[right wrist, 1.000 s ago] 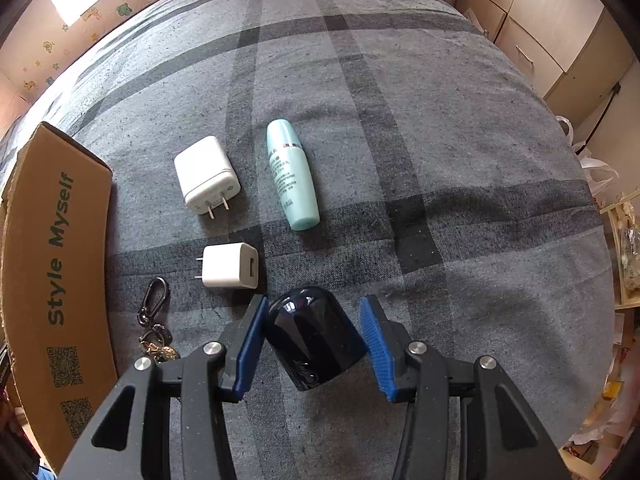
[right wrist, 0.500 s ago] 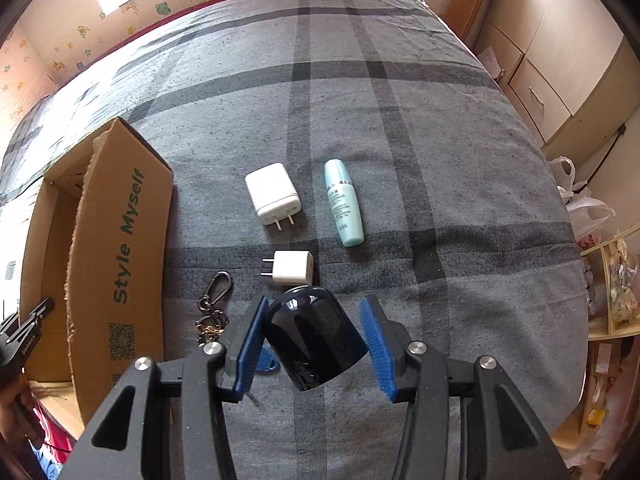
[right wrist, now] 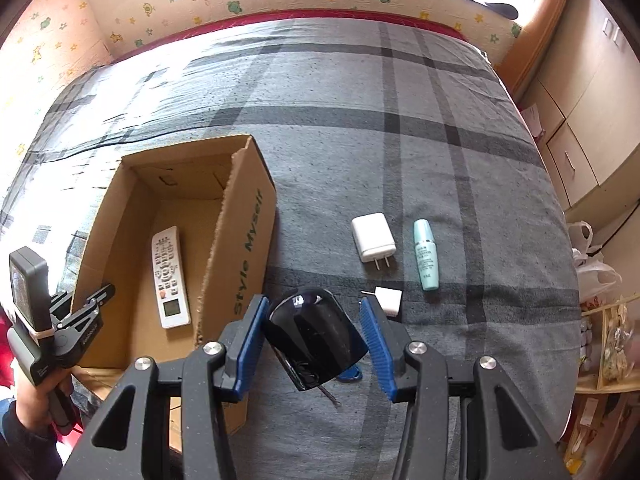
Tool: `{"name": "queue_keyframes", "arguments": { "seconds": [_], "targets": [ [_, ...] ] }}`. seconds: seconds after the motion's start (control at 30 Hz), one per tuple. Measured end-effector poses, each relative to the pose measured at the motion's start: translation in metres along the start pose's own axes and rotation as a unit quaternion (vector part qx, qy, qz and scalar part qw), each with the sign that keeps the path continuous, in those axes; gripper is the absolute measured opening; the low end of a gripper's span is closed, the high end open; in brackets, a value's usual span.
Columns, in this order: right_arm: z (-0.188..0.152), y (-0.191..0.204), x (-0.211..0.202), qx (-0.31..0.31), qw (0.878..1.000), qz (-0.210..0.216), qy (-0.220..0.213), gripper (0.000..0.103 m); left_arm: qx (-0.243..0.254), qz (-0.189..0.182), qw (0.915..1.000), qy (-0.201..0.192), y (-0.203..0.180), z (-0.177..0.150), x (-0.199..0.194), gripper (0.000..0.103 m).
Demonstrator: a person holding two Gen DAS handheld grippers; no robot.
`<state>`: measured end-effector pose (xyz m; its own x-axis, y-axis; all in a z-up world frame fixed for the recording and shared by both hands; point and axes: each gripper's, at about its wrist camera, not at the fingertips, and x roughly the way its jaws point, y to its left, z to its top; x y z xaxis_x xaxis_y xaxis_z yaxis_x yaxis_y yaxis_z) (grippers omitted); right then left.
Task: Organize rigid objects
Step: 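Carry the black object into the box beside the remote and release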
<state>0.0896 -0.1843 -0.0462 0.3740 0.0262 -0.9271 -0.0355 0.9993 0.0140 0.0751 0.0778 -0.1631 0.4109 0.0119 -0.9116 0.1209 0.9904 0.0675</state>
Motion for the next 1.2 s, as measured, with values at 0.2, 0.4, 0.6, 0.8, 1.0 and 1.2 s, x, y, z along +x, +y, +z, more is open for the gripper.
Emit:
{"name": "queue_keyframes", "arguments": {
  "seconds": [0.2,0.4,0.6,0.8,1.0,1.2],
  "targets": [
    [0.012,0.031,-0.004,-0.021,1.000,0.017,-0.006,0.051,0.003,0.004,1.0000,0.000,-0.008,0.000,-0.001,0.012],
    [0.023,0.064,0.000,-0.043,0.999,0.025,-0.007,0.051,0.002,0.004,1.0000,-0.001,-0.009,0.001,-0.004,0.012],
    [0.031,0.089,0.012,-0.053,0.998,0.034,-0.002,0.051,0.002,0.004,1.0000,0.000,-0.009,0.001,-0.005,0.012],
    [0.033,0.116,0.036,-0.064,0.997,0.042,0.014,0.051,0.002,0.004,1.0000,-0.002,-0.009,0.001,-0.005,0.012],
    [0.034,0.137,0.067,-0.070,0.996,0.040,0.036,0.051,0.004,0.006,1.0000,-0.003,-0.012,0.000,-0.006,0.012],
    [0.034,0.148,0.099,-0.070,0.996,0.031,0.055,0.051,0.003,0.006,1.0000,-0.001,-0.013,0.001,-0.008,0.012]
  ]
}}
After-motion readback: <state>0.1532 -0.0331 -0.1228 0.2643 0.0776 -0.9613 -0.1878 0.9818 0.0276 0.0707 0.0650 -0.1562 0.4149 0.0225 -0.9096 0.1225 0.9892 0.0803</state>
